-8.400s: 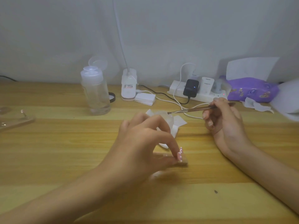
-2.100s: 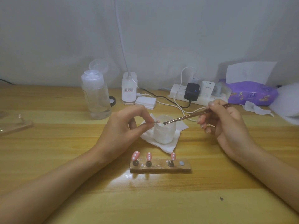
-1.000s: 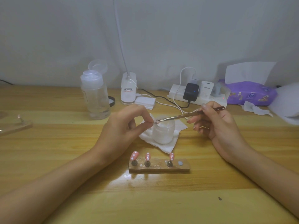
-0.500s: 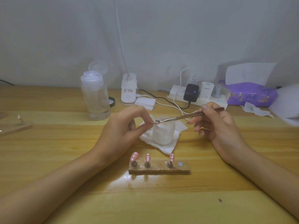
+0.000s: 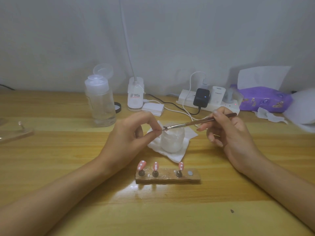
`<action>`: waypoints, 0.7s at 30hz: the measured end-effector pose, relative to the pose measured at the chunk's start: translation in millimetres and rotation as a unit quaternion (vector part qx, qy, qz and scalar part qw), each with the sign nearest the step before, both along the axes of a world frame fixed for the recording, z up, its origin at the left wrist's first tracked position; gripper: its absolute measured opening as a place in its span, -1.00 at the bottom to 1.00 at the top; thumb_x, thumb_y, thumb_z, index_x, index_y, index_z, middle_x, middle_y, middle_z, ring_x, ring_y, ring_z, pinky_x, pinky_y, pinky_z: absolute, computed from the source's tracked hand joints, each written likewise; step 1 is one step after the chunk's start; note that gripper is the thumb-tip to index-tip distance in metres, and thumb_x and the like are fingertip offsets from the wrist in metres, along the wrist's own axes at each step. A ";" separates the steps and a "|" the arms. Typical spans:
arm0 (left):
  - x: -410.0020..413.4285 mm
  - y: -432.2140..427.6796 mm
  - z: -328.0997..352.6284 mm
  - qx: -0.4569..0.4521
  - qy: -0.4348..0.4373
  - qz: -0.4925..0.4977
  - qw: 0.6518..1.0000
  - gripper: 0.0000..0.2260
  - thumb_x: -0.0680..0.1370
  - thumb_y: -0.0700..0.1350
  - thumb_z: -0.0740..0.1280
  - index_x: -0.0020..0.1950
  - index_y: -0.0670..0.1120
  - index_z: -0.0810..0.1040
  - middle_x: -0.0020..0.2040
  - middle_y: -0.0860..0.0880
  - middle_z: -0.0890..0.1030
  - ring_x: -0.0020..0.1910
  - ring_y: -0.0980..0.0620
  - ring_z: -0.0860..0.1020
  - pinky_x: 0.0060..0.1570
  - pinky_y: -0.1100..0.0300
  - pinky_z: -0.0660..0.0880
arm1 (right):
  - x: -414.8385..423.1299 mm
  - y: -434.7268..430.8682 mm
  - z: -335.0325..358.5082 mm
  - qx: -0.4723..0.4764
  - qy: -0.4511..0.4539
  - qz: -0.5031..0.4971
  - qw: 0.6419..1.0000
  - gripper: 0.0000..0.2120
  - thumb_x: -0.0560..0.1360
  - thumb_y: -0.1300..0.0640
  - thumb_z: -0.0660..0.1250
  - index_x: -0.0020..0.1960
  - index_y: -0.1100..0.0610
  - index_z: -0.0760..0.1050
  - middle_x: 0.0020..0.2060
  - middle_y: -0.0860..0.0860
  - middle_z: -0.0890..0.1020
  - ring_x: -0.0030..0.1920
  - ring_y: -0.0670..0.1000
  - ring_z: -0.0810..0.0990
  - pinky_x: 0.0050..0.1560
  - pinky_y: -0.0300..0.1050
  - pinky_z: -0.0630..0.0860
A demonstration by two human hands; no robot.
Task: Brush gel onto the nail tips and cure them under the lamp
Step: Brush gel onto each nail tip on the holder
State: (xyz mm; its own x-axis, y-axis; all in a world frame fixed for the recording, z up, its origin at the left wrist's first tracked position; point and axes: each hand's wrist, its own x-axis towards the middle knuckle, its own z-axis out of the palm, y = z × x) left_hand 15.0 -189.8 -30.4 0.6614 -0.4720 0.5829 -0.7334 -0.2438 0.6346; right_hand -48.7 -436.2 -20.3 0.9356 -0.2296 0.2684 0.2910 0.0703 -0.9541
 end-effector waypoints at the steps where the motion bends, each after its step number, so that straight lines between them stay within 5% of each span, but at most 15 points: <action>1: -0.2 -0.1 0.2 -0.001 0.000 -0.001 1.000 -0.92 0.52 -0.13 0.46 -0.13 0.00 0.60 -0.13 0.26 0.58 -0.47 0.12 0.38 -0.34 0.45 0.29 | 0.3 -0.3 0.1 0.000 0.007 -0.007 1.000 -0.79 0.52 -0.04 0.29 -0.16 0.08 0.42 -0.29 0.13 0.70 -0.52 -0.07 0.43 -0.56 -0.34 0.26; 21: -1.9 -0.6 1.1 -0.003 0.028 -0.007 1.000 -0.87 0.52 -0.18 0.47 -0.17 -0.01 0.58 -0.20 0.27 0.58 -0.51 0.07 0.35 -0.39 0.44 0.28 | 1.3 -2.9 -1.1 0.003 0.002 -0.012 1.000 -0.80 0.61 0.03 0.24 -0.17 0.05 0.42 -0.28 0.12 0.70 -0.55 -0.08 0.33 -0.53 -0.32 0.25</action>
State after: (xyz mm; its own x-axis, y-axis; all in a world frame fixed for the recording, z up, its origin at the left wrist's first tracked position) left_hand 13.1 -190.4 -29.2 0.6869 -0.4772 0.5481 -0.6996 -0.2301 0.6764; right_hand -47.4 -439.1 -21.4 0.9309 -0.2534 0.2632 0.2886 0.0682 -0.9550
